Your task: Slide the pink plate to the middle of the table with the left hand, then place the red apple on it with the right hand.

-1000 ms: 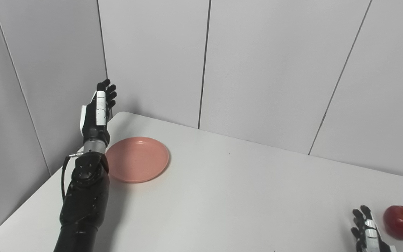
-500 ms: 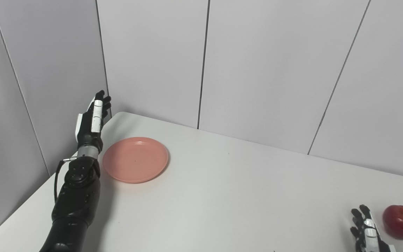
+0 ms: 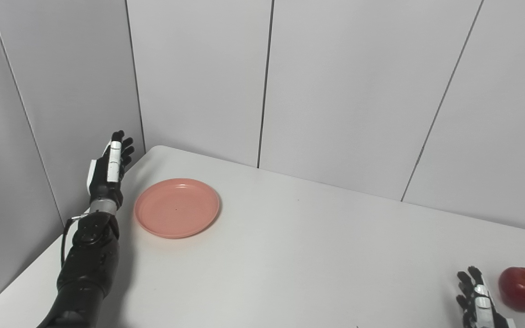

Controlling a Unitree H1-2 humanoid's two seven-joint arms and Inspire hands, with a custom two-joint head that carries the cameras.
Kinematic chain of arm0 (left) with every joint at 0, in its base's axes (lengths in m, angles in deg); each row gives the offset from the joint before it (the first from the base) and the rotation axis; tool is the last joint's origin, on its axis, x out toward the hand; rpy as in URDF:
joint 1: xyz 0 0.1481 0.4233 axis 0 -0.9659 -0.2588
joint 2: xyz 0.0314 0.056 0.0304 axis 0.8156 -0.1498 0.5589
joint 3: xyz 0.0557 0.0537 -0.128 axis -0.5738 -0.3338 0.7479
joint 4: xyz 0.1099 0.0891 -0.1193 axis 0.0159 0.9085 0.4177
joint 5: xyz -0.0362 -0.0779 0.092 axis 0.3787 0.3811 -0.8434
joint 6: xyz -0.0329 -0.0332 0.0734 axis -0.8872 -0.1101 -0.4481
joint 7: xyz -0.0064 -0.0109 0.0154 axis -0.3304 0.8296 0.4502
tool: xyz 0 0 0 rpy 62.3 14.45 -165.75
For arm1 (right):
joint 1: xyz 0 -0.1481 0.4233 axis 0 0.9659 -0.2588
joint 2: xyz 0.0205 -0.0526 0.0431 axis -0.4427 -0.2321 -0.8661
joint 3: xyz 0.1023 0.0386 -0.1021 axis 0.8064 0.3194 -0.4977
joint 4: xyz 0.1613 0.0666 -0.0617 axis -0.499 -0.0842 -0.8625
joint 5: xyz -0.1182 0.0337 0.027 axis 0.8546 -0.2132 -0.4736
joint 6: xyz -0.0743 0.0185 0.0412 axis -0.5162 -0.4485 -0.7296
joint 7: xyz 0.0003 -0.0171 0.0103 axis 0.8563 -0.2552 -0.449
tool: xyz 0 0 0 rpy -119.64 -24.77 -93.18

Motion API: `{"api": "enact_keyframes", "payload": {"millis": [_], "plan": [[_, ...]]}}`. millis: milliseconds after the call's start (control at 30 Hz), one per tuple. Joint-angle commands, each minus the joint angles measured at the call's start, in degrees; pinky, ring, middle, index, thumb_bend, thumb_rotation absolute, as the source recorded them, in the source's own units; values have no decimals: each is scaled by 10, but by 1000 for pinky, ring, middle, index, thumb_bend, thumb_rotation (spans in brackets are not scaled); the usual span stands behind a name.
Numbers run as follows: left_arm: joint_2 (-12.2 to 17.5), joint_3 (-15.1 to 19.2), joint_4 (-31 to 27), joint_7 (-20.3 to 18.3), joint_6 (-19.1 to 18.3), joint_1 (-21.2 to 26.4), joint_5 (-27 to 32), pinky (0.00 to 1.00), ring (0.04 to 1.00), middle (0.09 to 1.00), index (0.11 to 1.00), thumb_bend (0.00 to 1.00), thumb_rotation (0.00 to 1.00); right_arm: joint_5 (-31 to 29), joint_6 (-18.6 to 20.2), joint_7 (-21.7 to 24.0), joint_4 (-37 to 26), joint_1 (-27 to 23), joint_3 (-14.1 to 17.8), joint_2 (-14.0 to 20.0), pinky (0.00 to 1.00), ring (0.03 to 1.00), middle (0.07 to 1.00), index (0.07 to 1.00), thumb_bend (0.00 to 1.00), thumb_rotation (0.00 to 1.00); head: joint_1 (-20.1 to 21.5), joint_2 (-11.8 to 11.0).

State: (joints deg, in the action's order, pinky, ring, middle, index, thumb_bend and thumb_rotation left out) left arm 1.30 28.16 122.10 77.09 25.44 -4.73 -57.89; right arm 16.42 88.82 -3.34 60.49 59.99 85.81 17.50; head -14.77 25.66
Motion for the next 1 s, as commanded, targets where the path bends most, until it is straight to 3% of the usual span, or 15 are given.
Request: {"api": "enact_keyframes", "payload": {"millis": [0,367,500,767,867,967], "plan": [[27,2,-8,-7,17,36,5,951,911,901,889,888,944,-1,-2,4,18,0,-5,-2,1000,985,944,971,762,1000,1,1],[16,3,10,-18,11,20,21,948,897,881,901,824,969,-1,2,6,11,3,-6,-1,1000,975,940,969,767,1000,5,6],[17,1,36,-26,18,22,25,991,930,911,923,827,978,-1,3,5,8,4,-6,0,1000,968,937,968,776,1000,7,8],[15,6,86,-40,29,29,40,979,929,925,938,815,1000,4,8,4,3,5,-7,3,1000,967,938,975,777,1000,6,11],[19,5,118,-52,42,34,45,990,926,912,926,871,963,2,14,3,0,6,-7,3,1000,966,942,972,775,1000,7,11],[19,7,138,-56,47,39,49,998,935,913,904,851,952,1,13,5,-1,6,-8,3,1000,971,944,975,757,1000,8,12]]}}
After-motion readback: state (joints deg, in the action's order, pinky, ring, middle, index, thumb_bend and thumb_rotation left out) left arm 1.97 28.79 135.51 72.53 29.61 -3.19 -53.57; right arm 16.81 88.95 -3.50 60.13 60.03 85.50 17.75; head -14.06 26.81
